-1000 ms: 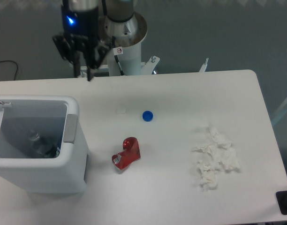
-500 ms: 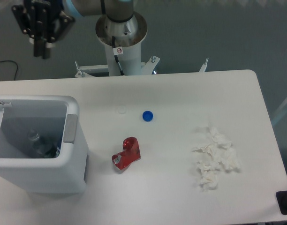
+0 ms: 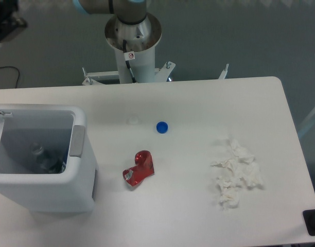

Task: Close the trash can
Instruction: 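Swing the gripper behind the upright trash can lid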

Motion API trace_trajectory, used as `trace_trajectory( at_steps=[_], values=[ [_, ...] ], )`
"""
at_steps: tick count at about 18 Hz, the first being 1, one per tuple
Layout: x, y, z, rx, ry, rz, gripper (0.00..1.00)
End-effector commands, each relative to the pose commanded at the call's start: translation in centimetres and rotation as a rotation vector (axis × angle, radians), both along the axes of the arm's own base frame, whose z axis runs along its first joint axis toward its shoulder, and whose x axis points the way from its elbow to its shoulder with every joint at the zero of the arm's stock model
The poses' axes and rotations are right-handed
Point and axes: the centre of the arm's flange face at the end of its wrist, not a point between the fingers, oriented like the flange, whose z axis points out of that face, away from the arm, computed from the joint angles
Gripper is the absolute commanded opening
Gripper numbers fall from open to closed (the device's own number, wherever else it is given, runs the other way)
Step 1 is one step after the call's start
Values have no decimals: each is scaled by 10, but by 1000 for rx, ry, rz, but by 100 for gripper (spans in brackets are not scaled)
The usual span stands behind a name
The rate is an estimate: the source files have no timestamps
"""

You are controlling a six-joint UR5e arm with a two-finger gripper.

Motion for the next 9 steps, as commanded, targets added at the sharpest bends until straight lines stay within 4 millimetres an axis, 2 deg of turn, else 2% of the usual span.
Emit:
trace_trajectory(
  at_steps=[4, 9],
  values=[
    [32, 9, 0, 6, -6, -61, 0],
    [37, 24, -16, -25, -17, -71, 0]
  ],
)
